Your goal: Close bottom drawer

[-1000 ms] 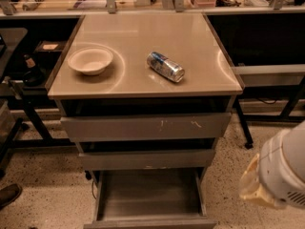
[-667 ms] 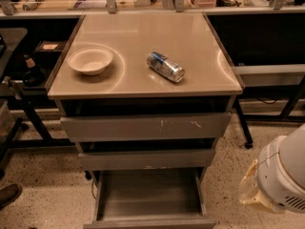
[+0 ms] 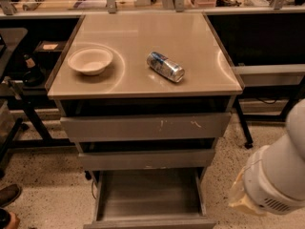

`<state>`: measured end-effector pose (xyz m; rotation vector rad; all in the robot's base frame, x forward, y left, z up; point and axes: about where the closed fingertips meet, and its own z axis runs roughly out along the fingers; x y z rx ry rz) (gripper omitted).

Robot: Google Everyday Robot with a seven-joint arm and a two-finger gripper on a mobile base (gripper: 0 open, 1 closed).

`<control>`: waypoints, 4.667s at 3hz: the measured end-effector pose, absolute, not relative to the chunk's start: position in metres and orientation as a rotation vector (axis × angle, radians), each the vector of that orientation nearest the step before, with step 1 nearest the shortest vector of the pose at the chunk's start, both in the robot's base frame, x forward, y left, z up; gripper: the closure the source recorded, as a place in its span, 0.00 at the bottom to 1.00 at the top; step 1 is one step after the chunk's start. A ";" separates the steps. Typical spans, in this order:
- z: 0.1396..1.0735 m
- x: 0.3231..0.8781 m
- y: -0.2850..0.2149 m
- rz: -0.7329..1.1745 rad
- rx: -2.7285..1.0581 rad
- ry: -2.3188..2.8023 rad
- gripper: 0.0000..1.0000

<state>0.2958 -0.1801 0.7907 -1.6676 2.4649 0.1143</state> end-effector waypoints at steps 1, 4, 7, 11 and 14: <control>0.726 0.309 -0.173 0.165 -1.606 2.533 1.00; 0.621 0.314 -0.160 0.277 -1.485 2.639 1.00; 0.451 0.305 -0.163 0.385 -1.265 2.874 1.00; 0.337 0.312 -0.170 0.567 -1.013 2.979 1.00; 0.295 0.308 -0.168 0.666 -0.926 3.005 1.00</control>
Offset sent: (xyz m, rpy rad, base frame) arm 0.0422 0.0187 -0.1728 0.0524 0.1041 -0.1636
